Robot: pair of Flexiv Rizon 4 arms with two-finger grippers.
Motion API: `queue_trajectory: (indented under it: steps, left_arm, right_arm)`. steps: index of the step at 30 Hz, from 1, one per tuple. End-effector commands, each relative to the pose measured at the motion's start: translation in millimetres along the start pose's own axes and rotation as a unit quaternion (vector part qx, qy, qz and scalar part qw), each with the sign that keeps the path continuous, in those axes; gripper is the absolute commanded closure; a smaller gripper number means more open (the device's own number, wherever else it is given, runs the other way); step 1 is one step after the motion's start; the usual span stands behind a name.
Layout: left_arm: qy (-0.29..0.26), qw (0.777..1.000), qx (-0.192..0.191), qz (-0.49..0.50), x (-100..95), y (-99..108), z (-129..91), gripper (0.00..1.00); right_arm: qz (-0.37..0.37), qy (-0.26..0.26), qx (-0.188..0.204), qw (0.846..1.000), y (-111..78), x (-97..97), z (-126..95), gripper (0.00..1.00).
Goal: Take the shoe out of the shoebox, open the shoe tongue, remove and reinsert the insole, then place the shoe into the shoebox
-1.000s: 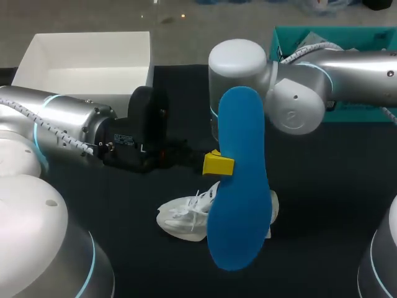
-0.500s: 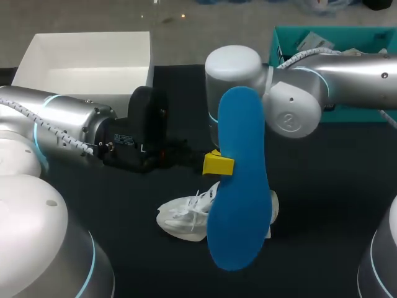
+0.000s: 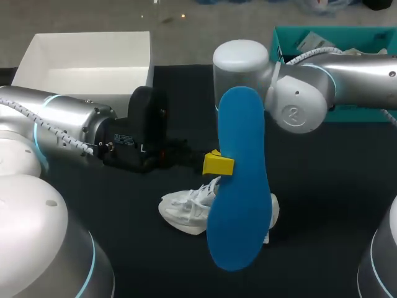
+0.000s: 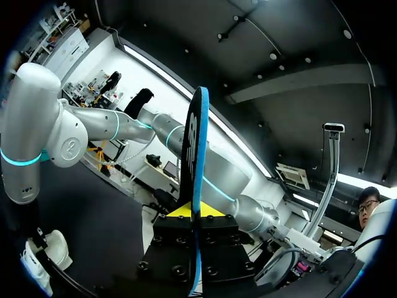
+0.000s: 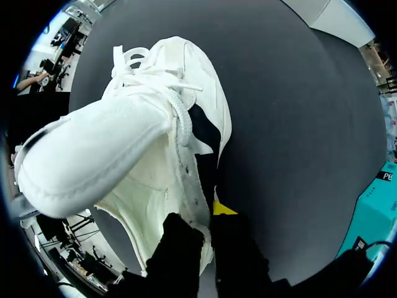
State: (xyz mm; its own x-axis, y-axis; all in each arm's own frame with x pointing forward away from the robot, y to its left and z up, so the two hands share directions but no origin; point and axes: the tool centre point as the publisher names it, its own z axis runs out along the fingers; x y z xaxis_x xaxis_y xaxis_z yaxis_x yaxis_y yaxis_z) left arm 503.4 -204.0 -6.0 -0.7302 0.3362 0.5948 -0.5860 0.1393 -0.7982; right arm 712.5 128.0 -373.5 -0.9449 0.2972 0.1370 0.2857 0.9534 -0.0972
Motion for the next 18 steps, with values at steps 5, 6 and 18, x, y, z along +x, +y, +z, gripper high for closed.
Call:
queue_trajectory:
  steps: [5,6,18]
  left_arm:
    - [0.001,1.000,0.000,0.000,-0.8,0.1,0.8,1.00]
    - [0.001,1.000,0.000,0.000,-0.8,0.1,0.8,1.00]
    - [0.001,1.000,0.000,0.000,-0.8,0.1,0.8,1.00]
  right_arm:
    - [0.311,0.143,-0.117,0.932,-16.5,4.8,-25.5,1.00]
    - [0.322,0.148,-0.131,0.926,-17.8,6.7,-27.2,1.00]
    - [0.379,0.086,-0.133,0.912,-15.5,16.4,-41.1,1.00]
